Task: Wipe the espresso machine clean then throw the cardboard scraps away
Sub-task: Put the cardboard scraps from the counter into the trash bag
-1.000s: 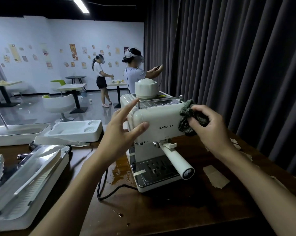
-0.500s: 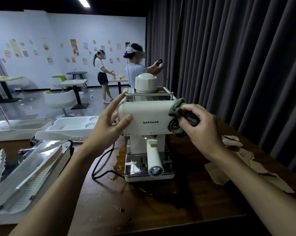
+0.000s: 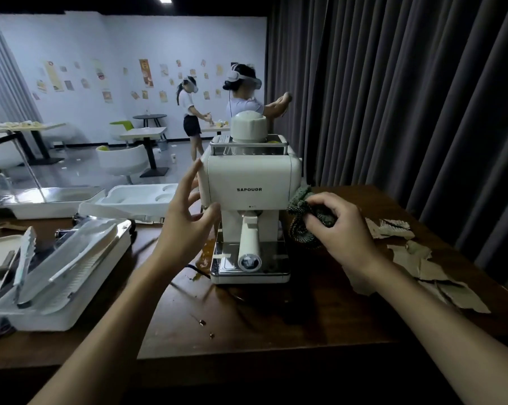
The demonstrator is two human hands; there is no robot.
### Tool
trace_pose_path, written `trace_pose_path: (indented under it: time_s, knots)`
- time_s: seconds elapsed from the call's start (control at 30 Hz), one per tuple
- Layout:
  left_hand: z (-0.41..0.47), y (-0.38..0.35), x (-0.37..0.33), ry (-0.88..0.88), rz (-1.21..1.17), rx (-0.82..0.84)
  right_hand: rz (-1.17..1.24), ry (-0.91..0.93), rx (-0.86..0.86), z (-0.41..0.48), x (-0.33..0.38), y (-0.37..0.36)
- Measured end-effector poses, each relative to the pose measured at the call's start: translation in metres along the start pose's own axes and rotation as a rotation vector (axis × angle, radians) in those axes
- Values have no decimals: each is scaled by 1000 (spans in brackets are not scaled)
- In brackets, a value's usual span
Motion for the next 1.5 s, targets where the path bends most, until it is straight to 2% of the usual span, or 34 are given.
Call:
trace_pose_path:
  time_s: [0.13, 0.2, 0.37, 0.53, 0.63, 0.87, 1.0, 1.23, 1.5]
  knots:
    - [-42, 0, 10, 77, 110, -108, -112, -91, 105, -19, -30, -2]
    - [-65, -5, 26, 142, 158, -85, -172, -154, 139, -29, -46, -3]
    - [-104, -44, 51, 205, 270, 242, -277, -328, 205, -49, -74, -8]
    - [-110, -85, 43, 94, 415, 554, -320, -440, 217, -64, -87, -18]
    - [-111, -91, 49, 106, 476, 645, -364, -453, 248, -71, -91, -31]
    - [-118, -79, 46, 15, 519, 564, -428, -493, 220, -77, -93, -40]
    - [-123, -71, 57, 55, 428, 553, -714, -374, 150, -74, -73, -48]
    - [-111, -40, 73, 147, 466, 339, -788, -281, 211, -61, -60, -78]
    - [-108, -31, 93, 243, 635, 339, -949, -286, 287, -46, -81, -110]
Point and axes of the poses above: each hand's wrist, its own z-axis towards the middle knuckle, its own y-axis out of the back of the hand, x = y × z, the point moved 5 cm from there along z, towards the middle knuckle, and after that the axes turned 9 degrees about -y, right-handed, at the moved point
